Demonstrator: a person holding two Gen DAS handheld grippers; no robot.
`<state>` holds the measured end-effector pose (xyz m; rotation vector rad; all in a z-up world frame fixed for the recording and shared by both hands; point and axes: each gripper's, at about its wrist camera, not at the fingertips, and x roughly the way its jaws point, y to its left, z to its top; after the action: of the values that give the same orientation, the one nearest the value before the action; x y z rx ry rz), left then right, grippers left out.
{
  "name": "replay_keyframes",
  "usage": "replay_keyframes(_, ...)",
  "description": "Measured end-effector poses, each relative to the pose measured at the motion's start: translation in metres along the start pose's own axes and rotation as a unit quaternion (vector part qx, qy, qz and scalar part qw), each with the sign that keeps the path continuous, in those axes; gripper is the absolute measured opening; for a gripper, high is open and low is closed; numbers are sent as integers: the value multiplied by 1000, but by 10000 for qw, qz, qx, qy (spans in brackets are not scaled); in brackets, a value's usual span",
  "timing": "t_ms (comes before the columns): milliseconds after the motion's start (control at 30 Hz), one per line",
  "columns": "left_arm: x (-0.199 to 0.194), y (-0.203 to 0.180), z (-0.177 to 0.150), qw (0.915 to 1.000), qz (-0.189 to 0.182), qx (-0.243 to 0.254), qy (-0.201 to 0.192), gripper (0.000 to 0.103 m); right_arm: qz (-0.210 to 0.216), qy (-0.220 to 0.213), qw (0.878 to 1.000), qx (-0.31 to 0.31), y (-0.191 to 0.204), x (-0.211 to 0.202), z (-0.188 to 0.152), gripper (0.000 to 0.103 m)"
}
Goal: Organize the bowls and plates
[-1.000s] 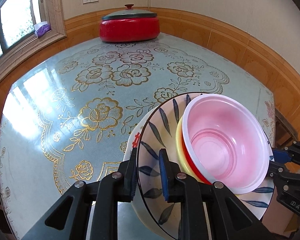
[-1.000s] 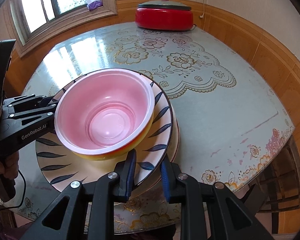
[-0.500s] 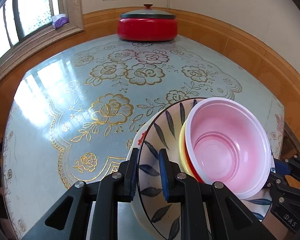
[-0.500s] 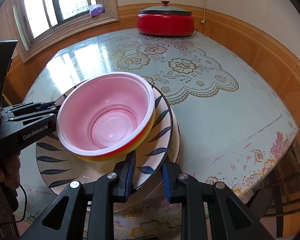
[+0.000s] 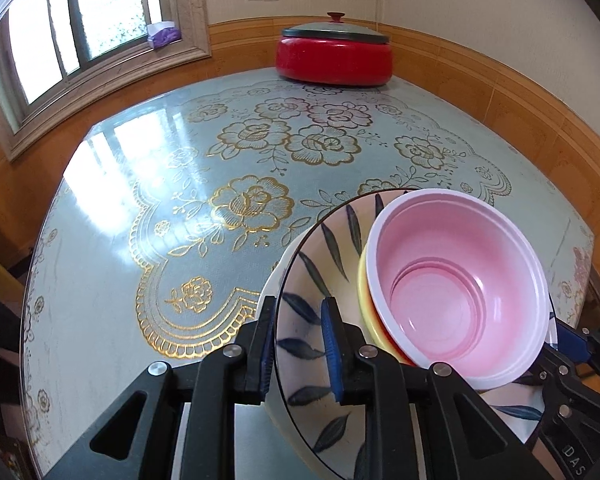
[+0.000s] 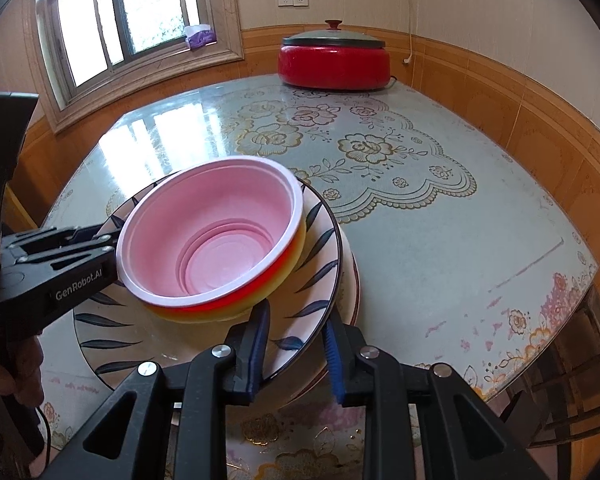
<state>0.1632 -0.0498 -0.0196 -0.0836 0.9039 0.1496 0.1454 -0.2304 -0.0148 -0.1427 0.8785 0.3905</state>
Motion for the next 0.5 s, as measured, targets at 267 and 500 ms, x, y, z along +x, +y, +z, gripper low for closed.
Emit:
replay_keyframes(267, -10, 2, -8, 9999, -124, 31, -66, 26, -324, -155, 9992, 151, 6, -7, -5, 26)
replay_keyframes(500, -33, 13, -15, 9985, -352, 222, -358, 36, -767, -327, 9937, 743, 16, -25, -13, 26)
